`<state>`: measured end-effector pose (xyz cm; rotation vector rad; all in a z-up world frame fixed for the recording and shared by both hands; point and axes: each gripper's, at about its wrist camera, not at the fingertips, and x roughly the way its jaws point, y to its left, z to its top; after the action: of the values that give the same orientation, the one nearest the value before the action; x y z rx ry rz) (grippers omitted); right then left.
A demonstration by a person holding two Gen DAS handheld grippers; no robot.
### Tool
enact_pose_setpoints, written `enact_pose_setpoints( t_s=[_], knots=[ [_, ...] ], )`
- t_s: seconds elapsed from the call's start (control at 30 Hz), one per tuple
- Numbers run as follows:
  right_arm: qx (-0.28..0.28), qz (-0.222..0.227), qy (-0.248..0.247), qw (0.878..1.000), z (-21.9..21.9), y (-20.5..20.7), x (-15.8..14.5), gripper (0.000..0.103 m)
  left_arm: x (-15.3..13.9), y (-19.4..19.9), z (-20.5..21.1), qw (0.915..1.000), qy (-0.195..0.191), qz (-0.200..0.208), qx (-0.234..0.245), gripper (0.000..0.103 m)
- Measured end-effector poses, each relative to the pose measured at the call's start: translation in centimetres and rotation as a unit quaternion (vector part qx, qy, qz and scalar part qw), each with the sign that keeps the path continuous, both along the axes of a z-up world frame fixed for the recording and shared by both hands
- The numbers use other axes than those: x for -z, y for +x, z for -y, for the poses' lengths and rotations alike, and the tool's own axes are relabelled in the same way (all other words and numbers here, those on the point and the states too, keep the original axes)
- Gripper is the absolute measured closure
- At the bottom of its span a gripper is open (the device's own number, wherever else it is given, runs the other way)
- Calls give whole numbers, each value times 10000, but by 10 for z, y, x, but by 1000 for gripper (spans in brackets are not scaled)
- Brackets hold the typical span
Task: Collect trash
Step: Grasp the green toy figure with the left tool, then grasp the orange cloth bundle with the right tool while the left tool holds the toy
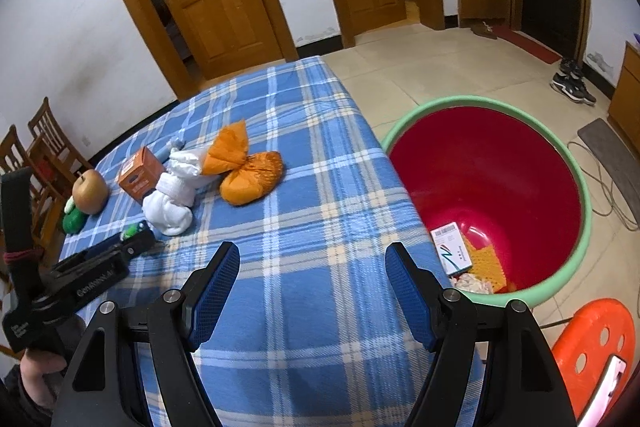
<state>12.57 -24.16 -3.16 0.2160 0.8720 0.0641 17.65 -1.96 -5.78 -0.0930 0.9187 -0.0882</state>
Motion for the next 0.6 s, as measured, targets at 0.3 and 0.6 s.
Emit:
enact_pose_setpoints(
  t_s=[0.3, 0.6],
  knots=[
    [-395, -86, -121, 9991, -28, 38, 9, 27, -7, 2, -33, 9985, -117, 212, -490, 52],
    [-678, -327, -503, 9959, -51, 81, 32, 27, 2, 8, -43, 9982, -248, 199, -516, 52]
  ],
)
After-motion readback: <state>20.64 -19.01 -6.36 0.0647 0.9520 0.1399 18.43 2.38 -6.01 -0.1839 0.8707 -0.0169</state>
